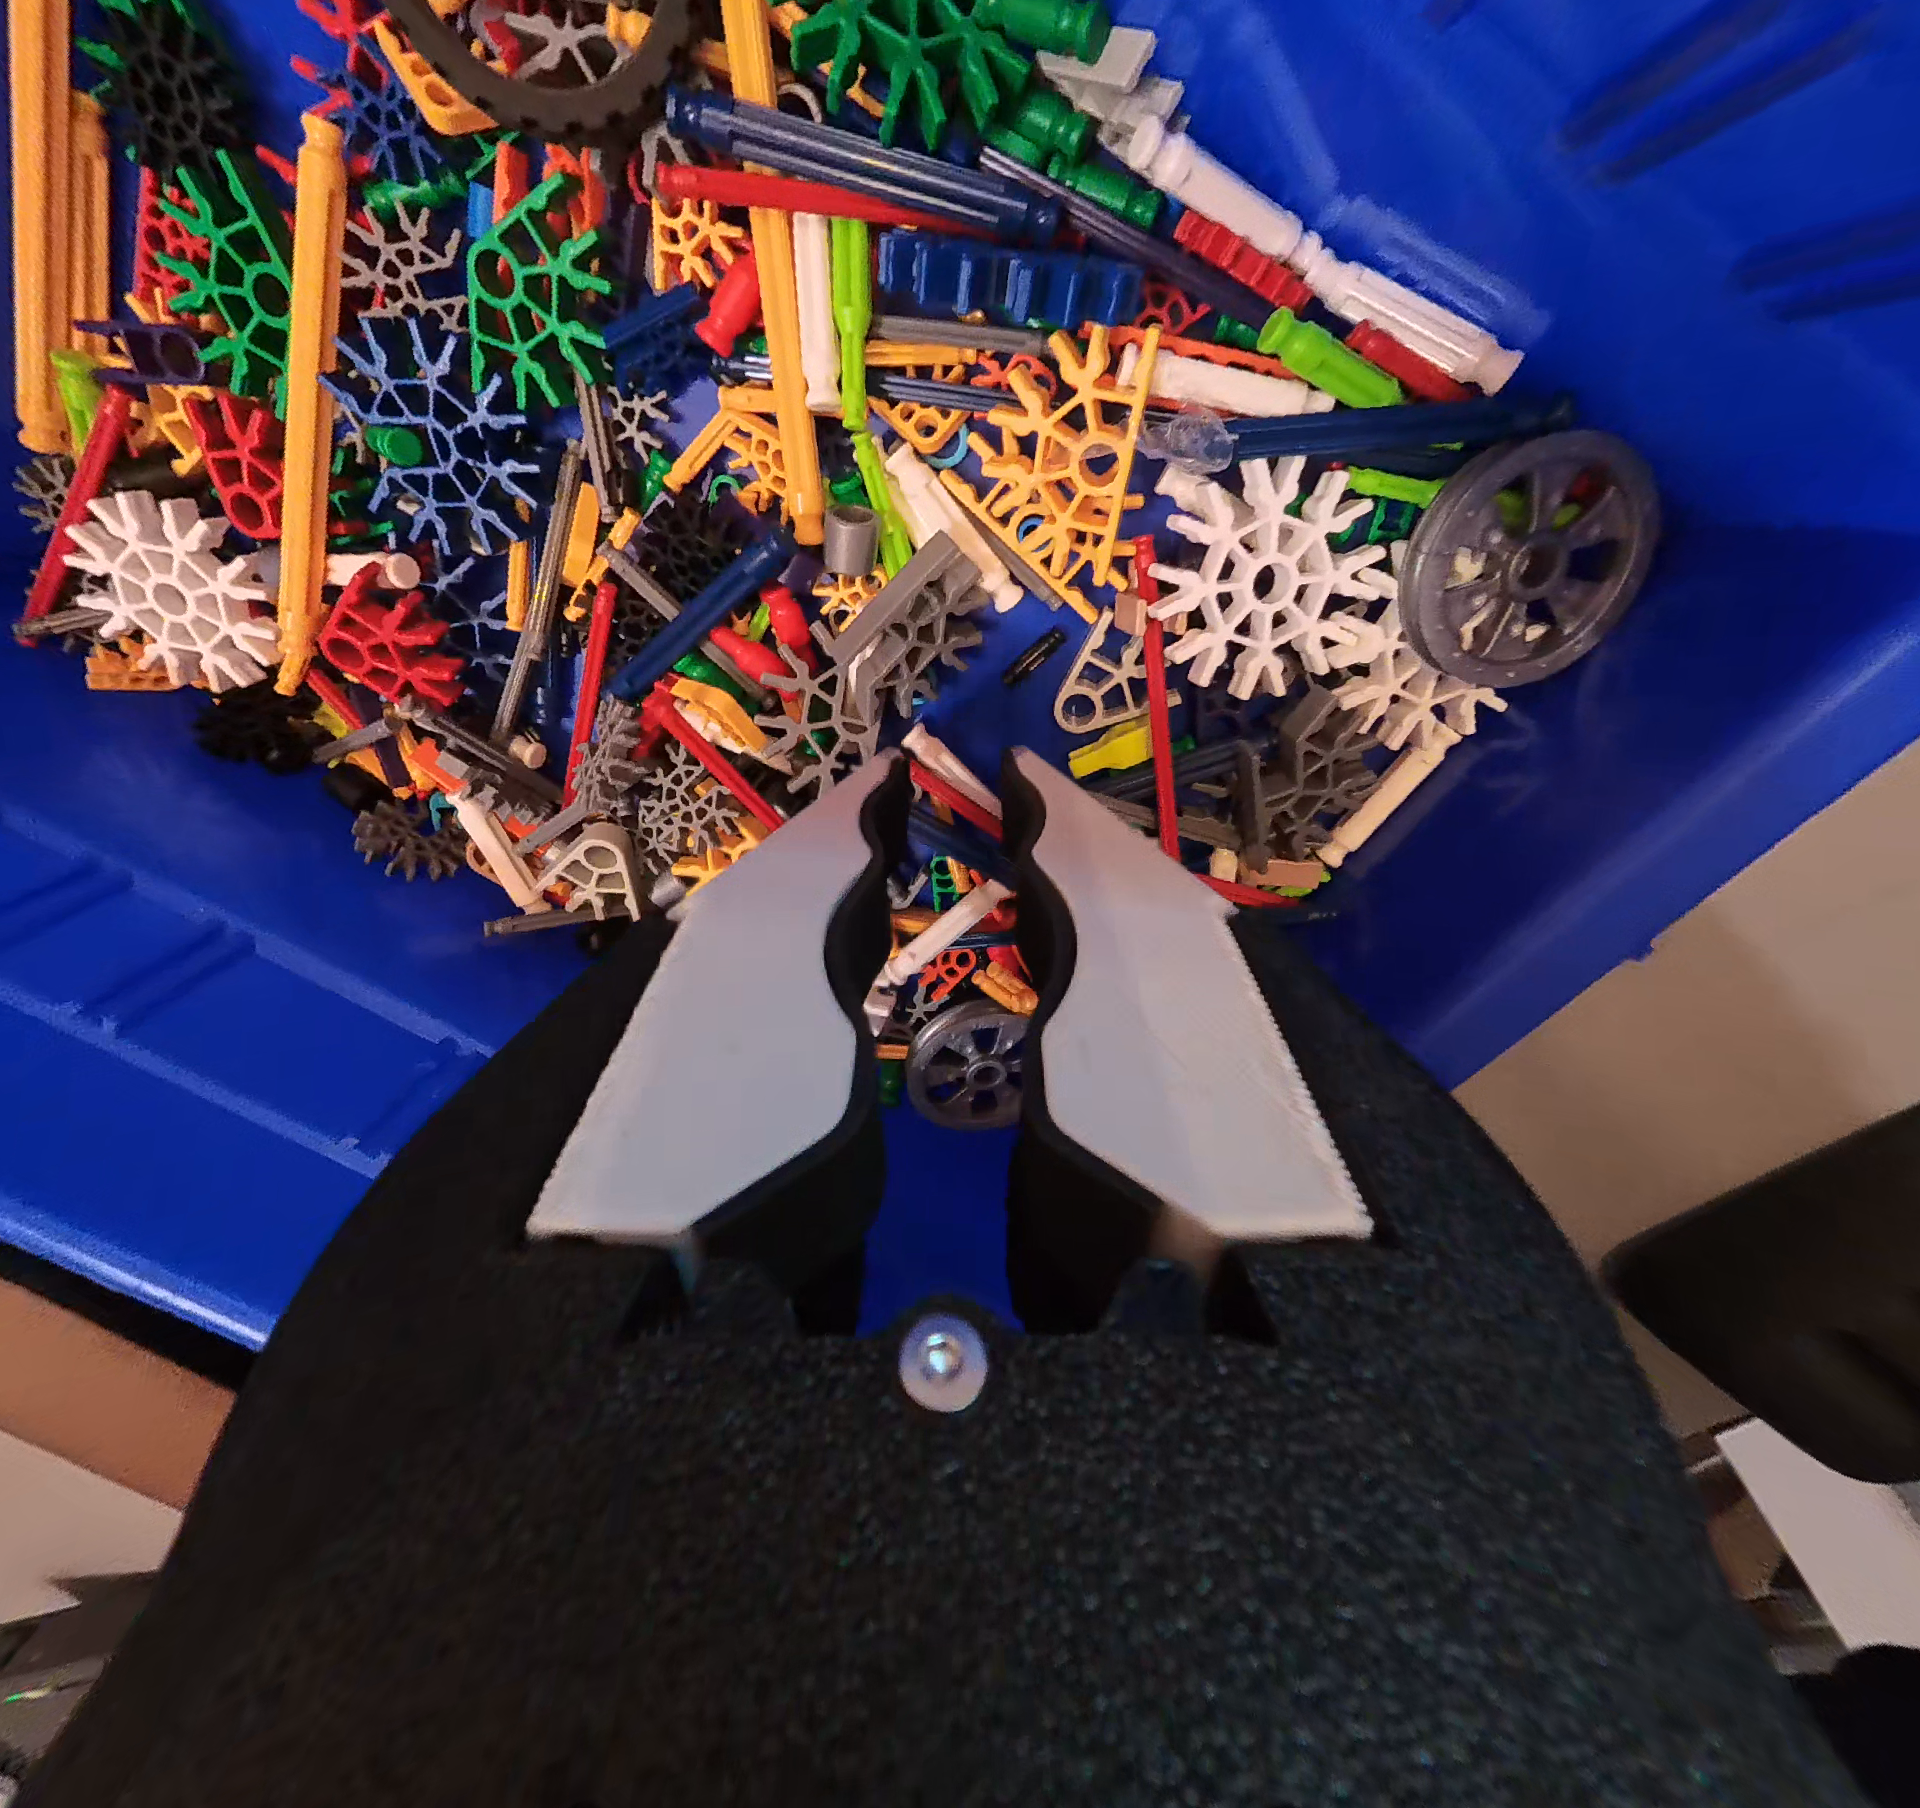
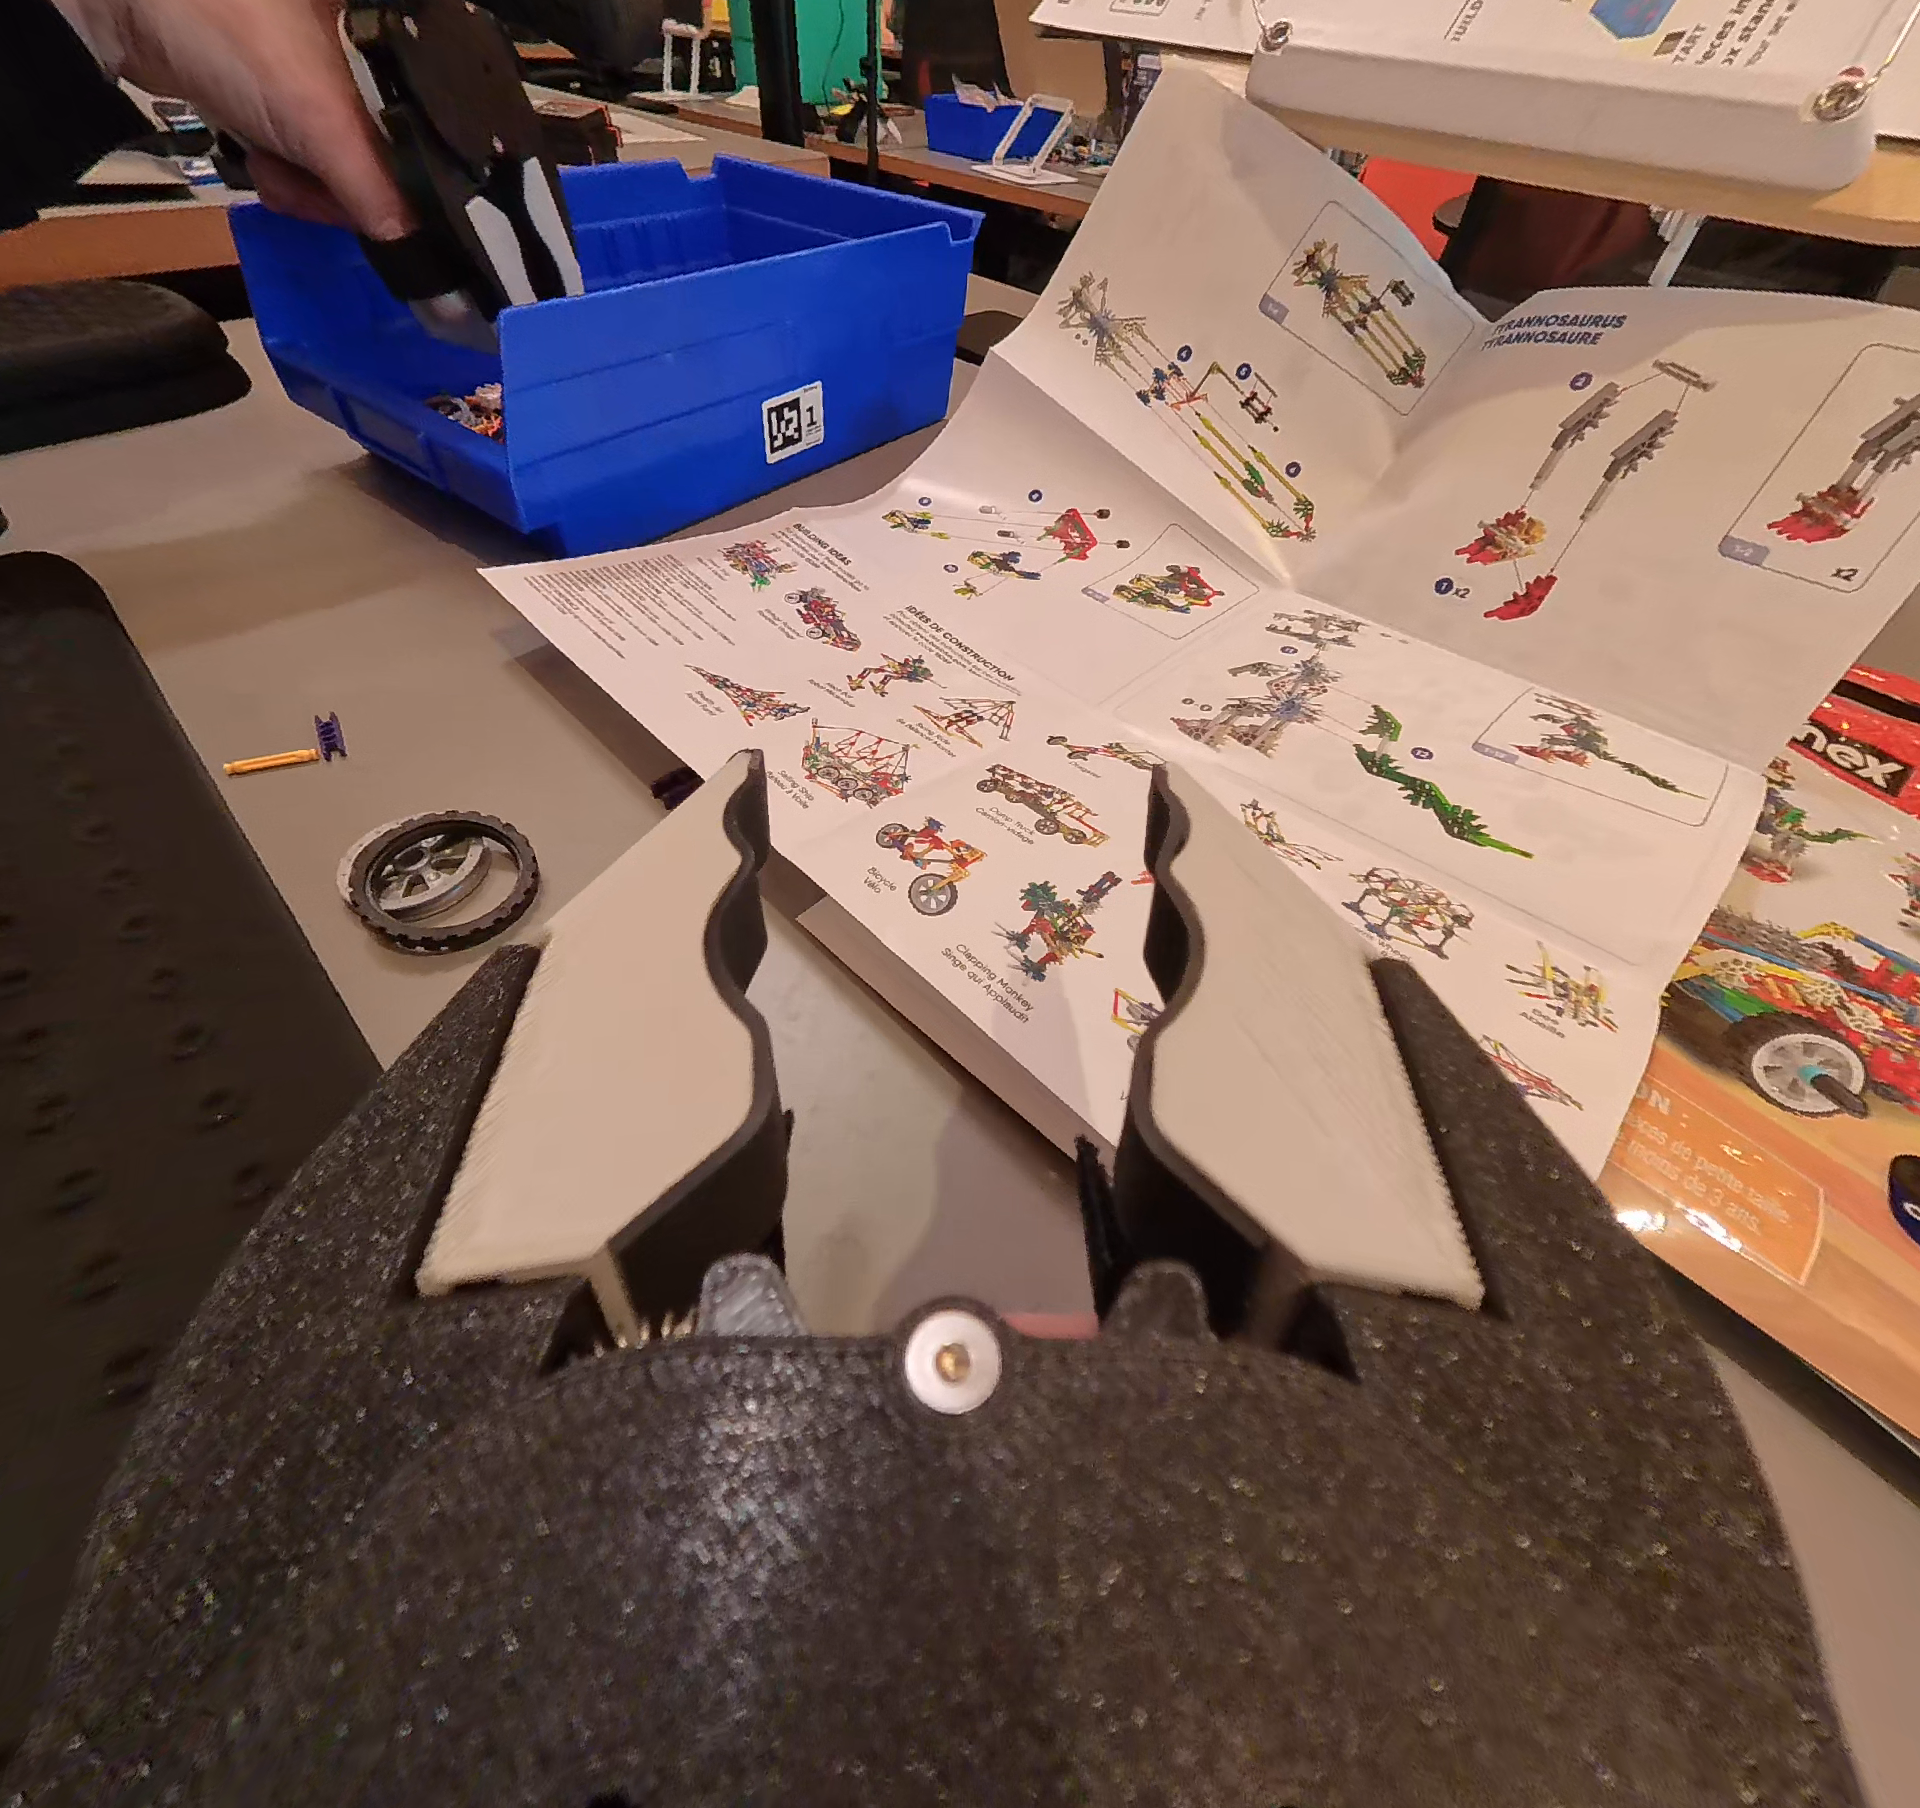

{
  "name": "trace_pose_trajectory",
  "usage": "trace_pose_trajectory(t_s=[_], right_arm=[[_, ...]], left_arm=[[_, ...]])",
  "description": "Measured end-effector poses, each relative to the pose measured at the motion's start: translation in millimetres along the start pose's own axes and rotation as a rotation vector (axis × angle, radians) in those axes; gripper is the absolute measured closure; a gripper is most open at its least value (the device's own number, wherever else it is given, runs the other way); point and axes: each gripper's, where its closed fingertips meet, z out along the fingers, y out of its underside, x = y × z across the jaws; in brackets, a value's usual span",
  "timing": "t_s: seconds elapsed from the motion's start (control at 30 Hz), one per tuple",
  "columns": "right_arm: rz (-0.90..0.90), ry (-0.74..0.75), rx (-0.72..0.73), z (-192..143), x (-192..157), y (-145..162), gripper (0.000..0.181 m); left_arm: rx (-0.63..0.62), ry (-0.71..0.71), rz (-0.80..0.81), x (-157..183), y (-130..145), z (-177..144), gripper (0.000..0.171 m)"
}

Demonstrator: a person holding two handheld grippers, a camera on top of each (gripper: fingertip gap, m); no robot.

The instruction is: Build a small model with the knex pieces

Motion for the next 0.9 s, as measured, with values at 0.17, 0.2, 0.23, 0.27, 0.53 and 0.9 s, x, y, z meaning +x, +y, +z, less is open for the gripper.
trace_pose_trajectory(t_s=[0.17,0.2,0.23,0.27,0.53,0.9], right_arm=[[-0.002,-0.002,-0.004,1.0,0.6,1.3,0.109],[-0.003,-0.002,-0.006,1.2,0.3,1.6,0.109],[-0.004,-0.002,-0.007,1.3,0.3,1.7,0.109],[-0.005,-0.002,-0.006,1.3,0.4,1.6,0.109],[0.008,-0.004,-0.004,0.7,2.0,1.7,0.109],[0.025,-0.013,-0.002,0.4,2.4,1.8,0.109]], left_arm=[[-0.03,0.012,0.021,-0.5,0.1,3.5,0.158],[-0.037,0.013,0.023,-1.1,0.8,4.3,0.158],[-0.044,0.013,0.024,-1.8,1.4,5.3,0.158],[-0.049,0.012,0.026,-2.5,1.9,6.1,0.158],[-0.091,-0.002,0.038,-8.0,5.3,9.9,0.168],[-0.079,0.023,0.061,-6.5,1.3,0.4,0.169]])
